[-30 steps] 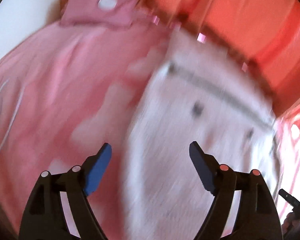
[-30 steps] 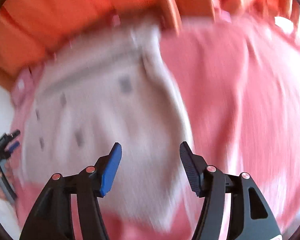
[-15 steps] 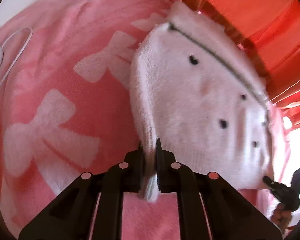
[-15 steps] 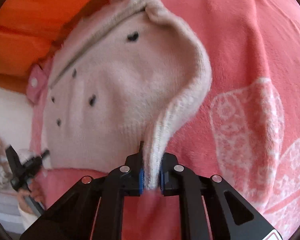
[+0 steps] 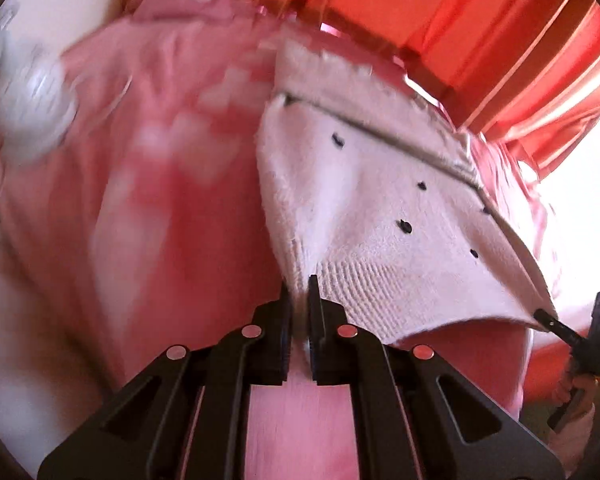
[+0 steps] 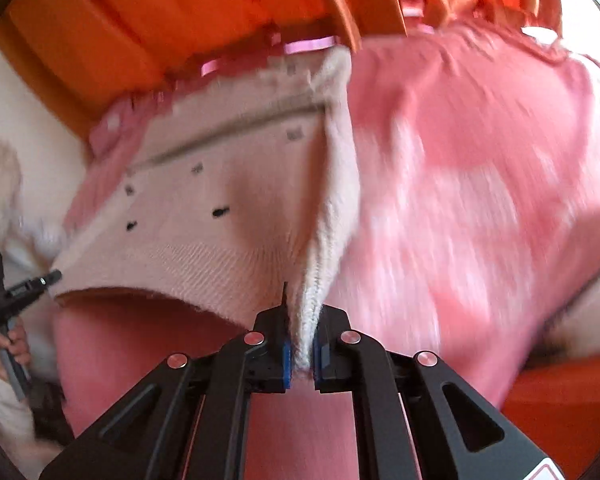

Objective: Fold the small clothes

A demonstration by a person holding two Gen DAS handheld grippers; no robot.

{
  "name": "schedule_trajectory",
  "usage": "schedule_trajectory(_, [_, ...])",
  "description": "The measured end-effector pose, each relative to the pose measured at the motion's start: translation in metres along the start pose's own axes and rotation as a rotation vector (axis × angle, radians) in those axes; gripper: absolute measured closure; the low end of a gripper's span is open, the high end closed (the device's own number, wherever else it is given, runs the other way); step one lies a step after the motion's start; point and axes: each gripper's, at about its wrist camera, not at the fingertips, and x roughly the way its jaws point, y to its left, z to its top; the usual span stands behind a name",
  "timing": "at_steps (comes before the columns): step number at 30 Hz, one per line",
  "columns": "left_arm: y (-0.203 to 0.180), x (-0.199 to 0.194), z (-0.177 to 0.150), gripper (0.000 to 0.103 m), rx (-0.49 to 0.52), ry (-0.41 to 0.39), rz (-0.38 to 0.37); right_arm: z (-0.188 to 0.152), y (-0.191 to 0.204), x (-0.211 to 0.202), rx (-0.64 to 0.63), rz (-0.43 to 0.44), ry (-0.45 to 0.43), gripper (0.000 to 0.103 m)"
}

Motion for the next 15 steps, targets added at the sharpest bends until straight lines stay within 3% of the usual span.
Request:
schedule_trajectory(3, [-0.002,-0.025,-0.035,0.097,-0.041,0.004,-0.012,-0.028,0.006,-0.027,-0.031,-0.003,0.025,0.097])
schedule_trajectory(6, [-0.015,-0.055,-0.022,0.097,-0.041,-0.075,-0.049,-0.011,0.015,-0.057,-0.071,0.005,-0.062,0.097])
schedule_trajectory(9, [-0.04,-0.07,0.034,0.097,0.073,-0.23,-0.044,0.04,0.018,-0.081,-0.07,0.04,-0.275,0.097])
schedule_trajectory(11, [-0.051,-0.062,0.072,0.097,0.107,-0.302,-0.038,0.094,0.01,-0.077,-0.019,0.081,-0.424,0.097])
schedule_trajectory(13, [-0.059,-0.032,0.134,0.097,0.093,-0.375,-0.029,0.142,-0.001,-0.057,0.057,0.123,-0.506,0.097])
schedule_trajectory(15, [-0.06,-0.002,0.176,0.097,0.051,-0.402,-0.025,0.185,-0.006,-0.025,0.153,0.171,-0.536,0.097])
